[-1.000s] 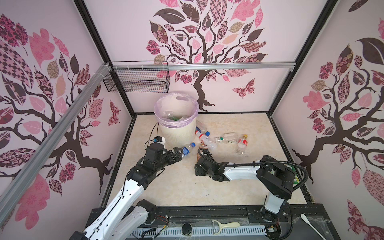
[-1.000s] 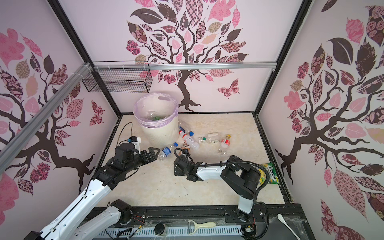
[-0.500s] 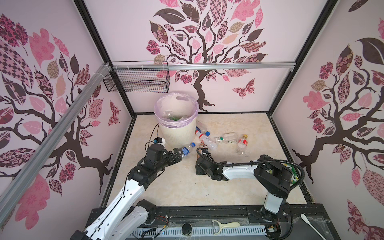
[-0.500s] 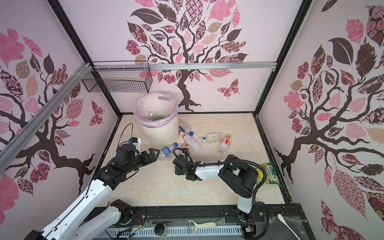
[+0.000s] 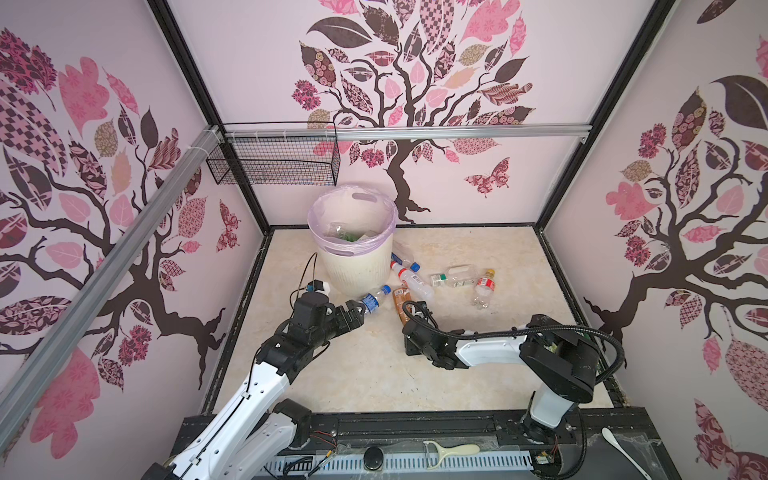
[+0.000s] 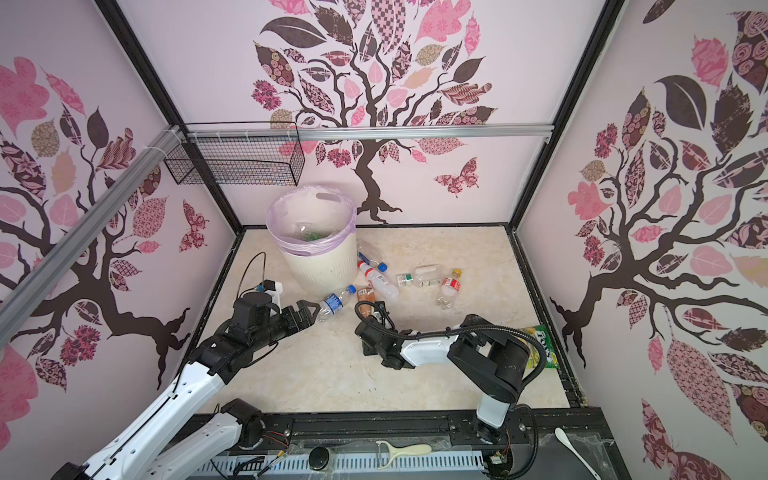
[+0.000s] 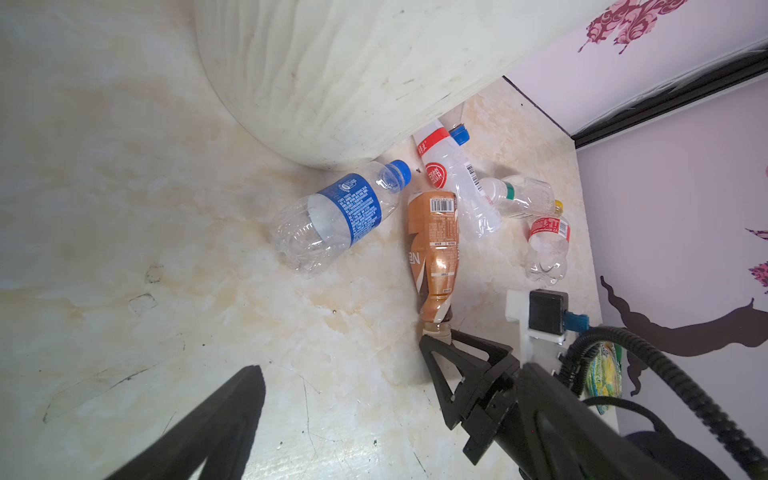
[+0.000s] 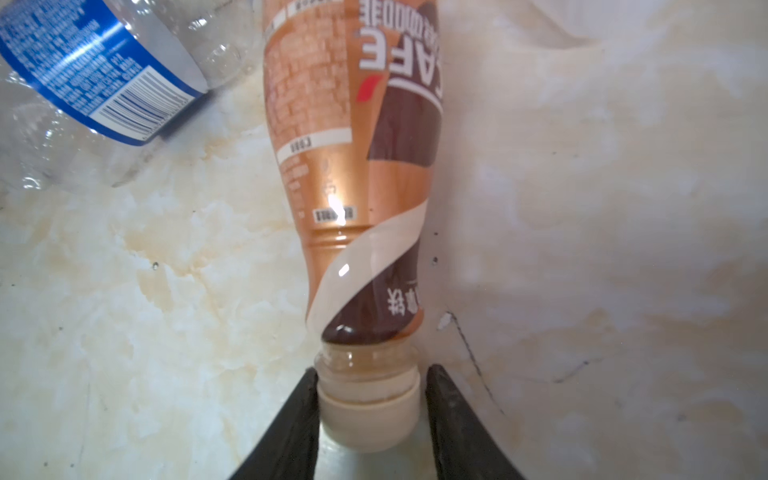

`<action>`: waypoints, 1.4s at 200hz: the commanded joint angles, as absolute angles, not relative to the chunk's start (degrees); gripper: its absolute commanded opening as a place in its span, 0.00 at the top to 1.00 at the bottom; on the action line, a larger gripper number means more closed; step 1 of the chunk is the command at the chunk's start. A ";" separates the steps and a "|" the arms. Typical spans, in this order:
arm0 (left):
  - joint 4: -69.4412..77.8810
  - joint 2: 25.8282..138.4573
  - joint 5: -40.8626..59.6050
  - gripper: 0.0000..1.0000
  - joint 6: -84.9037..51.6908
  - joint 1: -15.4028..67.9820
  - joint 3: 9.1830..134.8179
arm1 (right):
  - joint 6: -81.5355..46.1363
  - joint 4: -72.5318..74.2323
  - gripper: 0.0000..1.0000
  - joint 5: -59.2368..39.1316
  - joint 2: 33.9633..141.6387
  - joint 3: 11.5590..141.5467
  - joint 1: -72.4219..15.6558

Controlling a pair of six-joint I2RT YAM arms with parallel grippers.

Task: Throw the plastic bottles in the bin
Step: 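Position right gripper around the Nescafe bottle's cap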

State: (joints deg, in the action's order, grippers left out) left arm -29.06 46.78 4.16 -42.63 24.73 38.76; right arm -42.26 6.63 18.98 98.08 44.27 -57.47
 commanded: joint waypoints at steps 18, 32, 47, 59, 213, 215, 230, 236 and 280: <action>-29.11 46.42 5.02 0.02 -43.06 24.52 38.06 | -42.50 4.84 0.59 21.83 94.17 41.56 -57.50; -29.00 47.11 6.20 0.02 -43.63 24.52 38.19 | -42.54 4.65 0.61 22.29 93.08 40.60 -57.36; -29.38 47.55 6.93 0.02 -44.01 24.58 38.68 | -42.42 4.82 0.62 22.93 91.56 39.41 -57.22; -29.12 47.41 6.93 0.02 -44.44 24.70 38.48 | -42.13 4.54 0.65 23.20 90.50 38.88 -56.96; -23.91 57.11 4.45 0.02 -45.97 31.92 42.89 | -38.62 4.24 0.74 21.27 83.01 33.97 -53.76; -23.84 57.19 4.47 0.02 -45.97 31.95 43.02 | -38.59 4.11 0.74 21.27 82.74 33.94 -53.72; -23.78 58.16 4.57 0.02 -45.98 32.08 43.70 | -37.76 3.32 0.74 21.10 81.45 34.30 -53.70; -23.67 58.47 4.61 0.02 -45.90 32.13 43.88 | -37.51 2.97 0.74 21.09 81.00 34.51 -53.70; -23.08 60.15 4.75 0.02 -45.77 32.18 44.38 | -34.24 5.86 0.60 19.42 82.24 35.38 -53.64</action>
